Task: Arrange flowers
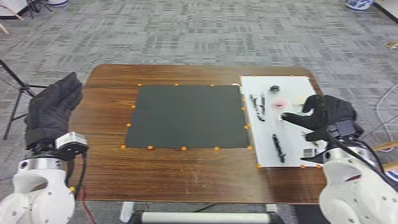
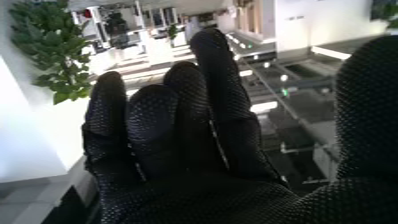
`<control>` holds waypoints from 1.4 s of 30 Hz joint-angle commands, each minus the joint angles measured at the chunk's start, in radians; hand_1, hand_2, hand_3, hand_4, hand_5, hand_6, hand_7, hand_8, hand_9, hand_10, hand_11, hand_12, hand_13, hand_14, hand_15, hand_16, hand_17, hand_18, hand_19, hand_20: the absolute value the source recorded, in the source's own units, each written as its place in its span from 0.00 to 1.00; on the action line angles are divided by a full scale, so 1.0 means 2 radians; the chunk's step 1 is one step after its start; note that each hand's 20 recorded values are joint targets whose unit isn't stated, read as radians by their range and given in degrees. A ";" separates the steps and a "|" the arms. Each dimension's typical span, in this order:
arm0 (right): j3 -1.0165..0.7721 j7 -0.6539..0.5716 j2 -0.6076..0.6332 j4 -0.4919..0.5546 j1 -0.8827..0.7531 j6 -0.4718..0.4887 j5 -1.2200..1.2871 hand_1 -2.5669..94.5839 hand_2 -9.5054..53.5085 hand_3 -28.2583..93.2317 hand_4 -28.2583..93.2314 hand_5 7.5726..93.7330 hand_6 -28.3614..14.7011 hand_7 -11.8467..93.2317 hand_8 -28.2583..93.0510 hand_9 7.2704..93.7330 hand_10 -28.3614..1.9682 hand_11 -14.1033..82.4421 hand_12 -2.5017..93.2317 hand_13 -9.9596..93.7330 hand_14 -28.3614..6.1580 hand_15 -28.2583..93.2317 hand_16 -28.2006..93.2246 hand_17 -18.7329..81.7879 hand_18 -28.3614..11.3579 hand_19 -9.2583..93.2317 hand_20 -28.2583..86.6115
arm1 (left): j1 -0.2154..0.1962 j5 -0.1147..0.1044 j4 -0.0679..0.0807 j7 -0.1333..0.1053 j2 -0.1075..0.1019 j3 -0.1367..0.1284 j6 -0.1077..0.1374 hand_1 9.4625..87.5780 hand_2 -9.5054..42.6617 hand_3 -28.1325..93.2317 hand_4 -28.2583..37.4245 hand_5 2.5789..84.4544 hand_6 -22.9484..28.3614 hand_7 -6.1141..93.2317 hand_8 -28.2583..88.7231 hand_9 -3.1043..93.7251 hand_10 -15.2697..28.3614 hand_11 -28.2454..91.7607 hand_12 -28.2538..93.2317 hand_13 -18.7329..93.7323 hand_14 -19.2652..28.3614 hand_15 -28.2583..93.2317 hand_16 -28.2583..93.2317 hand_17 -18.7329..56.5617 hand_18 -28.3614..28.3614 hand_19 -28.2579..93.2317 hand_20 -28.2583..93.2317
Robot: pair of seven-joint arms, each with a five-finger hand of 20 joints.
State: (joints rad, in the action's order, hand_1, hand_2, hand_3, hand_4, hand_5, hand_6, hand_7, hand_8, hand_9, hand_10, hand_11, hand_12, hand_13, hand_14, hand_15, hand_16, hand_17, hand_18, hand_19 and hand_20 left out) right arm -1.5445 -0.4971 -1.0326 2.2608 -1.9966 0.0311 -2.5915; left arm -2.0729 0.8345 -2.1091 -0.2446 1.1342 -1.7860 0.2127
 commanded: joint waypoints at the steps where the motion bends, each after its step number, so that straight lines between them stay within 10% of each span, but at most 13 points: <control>1: 0.025 -0.030 0.009 -0.015 -0.011 0.047 -0.013 0.31 0.00 0.72 0.00 0.59 0.51 0.49 0.13 0.51 0.30 0.75 0.56 0.55 0.24 0.87 0.64 0.41 0.08 0.80 0.61 | -0.005 -0.002 -0.004 -0.001 -0.001 -0.002 0.005 0.23 0.42 0.84 0.00 0.55 0.62 0.17 0.16 0.39 0.69 0.40 0.28 0.37 0.72 0.41 0.19 0.17 0.74 0.53 0.28; 27: 0.073 -0.011 -0.023 -0.073 0.011 0.155 -0.016 0.39 0.00 0.76 0.00 0.70 0.55 0.35 0.16 0.58 0.35 0.70 0.51 0.59 0.26 0.84 0.62 0.41 0.08 0.79 0.59 | -0.006 -0.007 -0.009 0.007 0.004 -0.003 0.012 0.23 0.45 0.84 0.00 0.56 0.64 0.17 0.16 0.40 0.71 0.41 0.28 0.38 0.74 0.43 0.18 0.17 0.74 0.54 0.28; 42: 0.101 0.013 -0.036 -0.101 0.010 0.188 -0.044 0.54 0.00 0.76 0.00 0.66 0.61 0.47 0.33 0.60 0.45 0.74 0.55 0.62 0.33 0.85 0.61 0.43 0.10 0.80 0.59 | -0.005 -0.042 -0.010 -0.012 -0.001 -0.002 0.015 0.23 0.46 0.84 0.00 0.56 0.64 0.17 0.16 0.40 0.72 0.41 0.28 0.38 0.74 0.44 0.18 0.16 0.74 0.55 0.28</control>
State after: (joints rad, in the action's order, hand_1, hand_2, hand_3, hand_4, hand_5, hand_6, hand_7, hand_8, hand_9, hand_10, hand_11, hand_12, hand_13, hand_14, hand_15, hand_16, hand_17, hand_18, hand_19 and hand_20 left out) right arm -1.3711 -0.5062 -1.0737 2.1295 -1.9413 0.3415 -2.7099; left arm -2.0795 0.7926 -2.1242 -0.2403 1.1364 -1.7964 0.2312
